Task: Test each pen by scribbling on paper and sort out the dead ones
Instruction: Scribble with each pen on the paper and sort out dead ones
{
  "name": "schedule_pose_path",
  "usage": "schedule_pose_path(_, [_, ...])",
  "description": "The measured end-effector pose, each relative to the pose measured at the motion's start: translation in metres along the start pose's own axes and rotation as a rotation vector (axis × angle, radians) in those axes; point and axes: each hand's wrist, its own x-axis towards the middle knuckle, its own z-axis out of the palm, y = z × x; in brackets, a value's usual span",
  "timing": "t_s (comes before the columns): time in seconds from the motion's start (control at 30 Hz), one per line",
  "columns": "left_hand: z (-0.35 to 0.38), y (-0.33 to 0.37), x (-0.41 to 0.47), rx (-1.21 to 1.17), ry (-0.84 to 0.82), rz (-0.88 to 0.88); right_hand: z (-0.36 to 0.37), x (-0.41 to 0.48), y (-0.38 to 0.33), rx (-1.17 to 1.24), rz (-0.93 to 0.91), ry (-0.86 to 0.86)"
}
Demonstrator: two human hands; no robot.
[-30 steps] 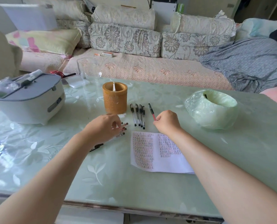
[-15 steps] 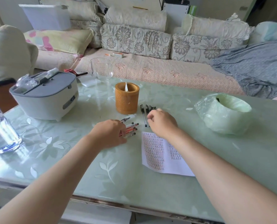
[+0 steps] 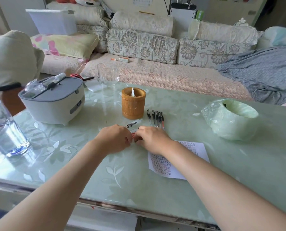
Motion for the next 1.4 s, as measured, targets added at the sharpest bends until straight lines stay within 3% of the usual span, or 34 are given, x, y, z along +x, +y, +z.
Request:
schedule_pose_path(0.27, [-0.019,-0.005,-0.012,-0.159,-0.094,-0.056,-0.036,-0.029,0.022,0.124,0.146,0.044])
schedule_pose_path(0.57, [-0.028,0.047,-0.019,-0.322,0.033,0.032,-0.052,-0.071,0.009,0.187,0.130,0.051])
schedule_pose_path(0.97, [-0.009,0.109,-0.015,-0.498,0.055,0.112,-0.060,-0.137,0.033,0.235,0.319,0.059])
schedule_pose_path(1.17, [0.005,0.140,-0.005,-0.593,0.177,0.138,-0.060,-0.157,0.054,0.279,0.357,0.097])
schedule_pose_path(1.4, [0.010,0.147,0.009,-0.713,0.097,0.131,-0.058,-0.150,0.077,0.291,0.309,0.144])
